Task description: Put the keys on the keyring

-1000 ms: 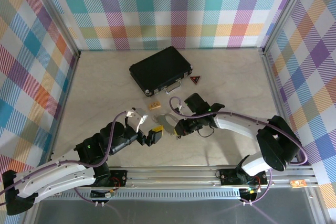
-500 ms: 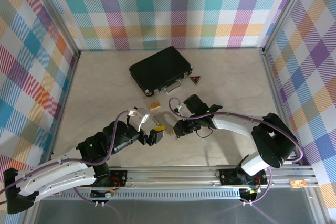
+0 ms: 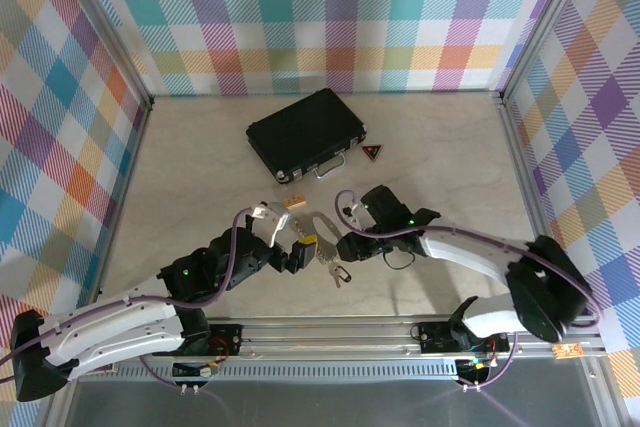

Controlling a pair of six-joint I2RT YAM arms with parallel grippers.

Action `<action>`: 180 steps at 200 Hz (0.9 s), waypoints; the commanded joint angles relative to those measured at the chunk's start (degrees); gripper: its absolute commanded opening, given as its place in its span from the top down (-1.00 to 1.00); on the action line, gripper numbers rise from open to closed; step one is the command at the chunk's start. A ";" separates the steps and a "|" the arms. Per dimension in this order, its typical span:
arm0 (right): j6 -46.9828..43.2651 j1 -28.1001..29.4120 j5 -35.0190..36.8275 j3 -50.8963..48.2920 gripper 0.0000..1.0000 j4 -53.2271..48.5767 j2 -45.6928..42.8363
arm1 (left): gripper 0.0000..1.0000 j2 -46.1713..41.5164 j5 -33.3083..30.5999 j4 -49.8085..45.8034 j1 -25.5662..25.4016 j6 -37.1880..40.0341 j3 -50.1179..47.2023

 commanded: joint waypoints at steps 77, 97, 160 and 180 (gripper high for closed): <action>-4.67 -7.21 23.68 -3.11 -0.98 -0.92 -23.69 | -0.99 5.47 -15.61 5.14 9.18 -3.63 0.96; -5.43 -7.53 31.03 -2.99 -0.98 -1.65 -25.78 | -1.00 6.14 -17.97 5.22 13.02 -3.63 0.59; -5.22 -10.57 51.84 -10.92 -0.98 7.67 -32.42 | -1.00 8.08 -20.84 9.71 23.21 -0.76 -3.04; -7.52 -11.74 55.29 -14.87 -0.98 14.86 -34.02 | -1.00 9.79 -23.81 11.31 24.39 0.67 -3.99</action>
